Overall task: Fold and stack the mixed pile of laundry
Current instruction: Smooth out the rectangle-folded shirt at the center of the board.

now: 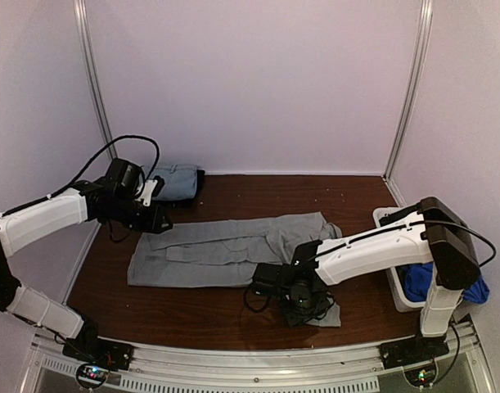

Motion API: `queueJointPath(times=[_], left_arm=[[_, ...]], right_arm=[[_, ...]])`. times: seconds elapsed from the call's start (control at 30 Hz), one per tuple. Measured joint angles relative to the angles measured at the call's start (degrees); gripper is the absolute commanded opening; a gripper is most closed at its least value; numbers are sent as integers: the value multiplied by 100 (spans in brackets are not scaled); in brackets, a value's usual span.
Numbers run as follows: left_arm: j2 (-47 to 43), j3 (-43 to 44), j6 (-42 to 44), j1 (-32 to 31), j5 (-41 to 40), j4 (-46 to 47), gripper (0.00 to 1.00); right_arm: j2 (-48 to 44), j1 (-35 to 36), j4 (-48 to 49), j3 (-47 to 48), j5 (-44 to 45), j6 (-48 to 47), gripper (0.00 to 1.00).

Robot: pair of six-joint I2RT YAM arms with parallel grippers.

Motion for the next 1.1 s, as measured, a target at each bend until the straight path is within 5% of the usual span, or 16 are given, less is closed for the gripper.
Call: queueJointPath(times=[0.07, 0.27, 0.4, 0.67, 0.9, 1.1], left_arm=[[-22, 0, 4, 0, -13, 0, 43], [-28, 0, 13, 0, -72, 0, 47], [-28, 0, 66, 0, -63, 20, 62], [-505, -42, 278, -26, 127, 413, 74], [-656, -35, 726, -581, 874, 828, 77], [-413, -35, 623, -1436, 1818, 1598, 93]], right_arm=[[4, -9, -46, 2, 15, -44, 0], [-444, -229, 46, 446, -251, -146, 0], [-1563, -824, 774, 651, -761, -177, 0], [-3821, -2337, 4605, -1604, -1961, 994, 0], [-3840, -2470, 6627, -2605, -2382, 1926, 0], [-3801, -2468, 7523, -2632, -2559, 2190, 0]])
